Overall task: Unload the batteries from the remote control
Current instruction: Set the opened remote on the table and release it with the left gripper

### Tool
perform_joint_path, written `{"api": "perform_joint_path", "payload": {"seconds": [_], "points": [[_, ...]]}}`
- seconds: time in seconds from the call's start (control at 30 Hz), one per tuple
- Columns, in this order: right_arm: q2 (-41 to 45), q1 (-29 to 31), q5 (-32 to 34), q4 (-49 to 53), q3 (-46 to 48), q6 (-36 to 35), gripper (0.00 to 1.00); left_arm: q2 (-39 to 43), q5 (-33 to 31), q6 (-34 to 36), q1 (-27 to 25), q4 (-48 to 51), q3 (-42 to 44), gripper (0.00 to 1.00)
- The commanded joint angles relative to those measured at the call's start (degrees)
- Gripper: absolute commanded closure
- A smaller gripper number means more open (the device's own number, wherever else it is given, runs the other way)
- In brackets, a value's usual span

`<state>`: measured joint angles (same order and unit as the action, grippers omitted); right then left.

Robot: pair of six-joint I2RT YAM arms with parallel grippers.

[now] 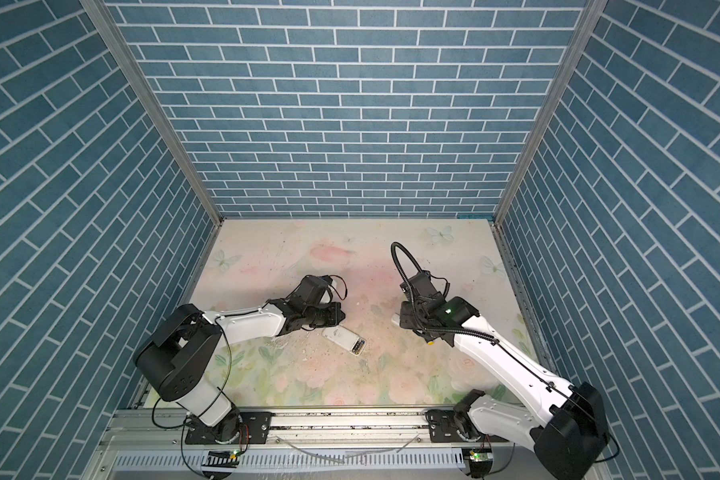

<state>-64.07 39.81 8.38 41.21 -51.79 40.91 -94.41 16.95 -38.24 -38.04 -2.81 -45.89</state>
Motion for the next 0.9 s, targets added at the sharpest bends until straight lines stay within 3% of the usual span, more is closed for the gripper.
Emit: {"api": "perform_joint_path", "payload": {"seconds": [0.0, 0.87], "points": [[-0.7, 0.3, 1.5, 1.4, -1.9, 0.3, 0.83, -0.5, -1.0, 2.5, 0.3, 3.3, 0.1, 0.94], [-1.3, -2.4, 3.3, 2.1, -2.3, -1.4, 0.81, 0.1, -4.1, 4.9, 0.3, 9.3, -0.3, 0.96]]}}
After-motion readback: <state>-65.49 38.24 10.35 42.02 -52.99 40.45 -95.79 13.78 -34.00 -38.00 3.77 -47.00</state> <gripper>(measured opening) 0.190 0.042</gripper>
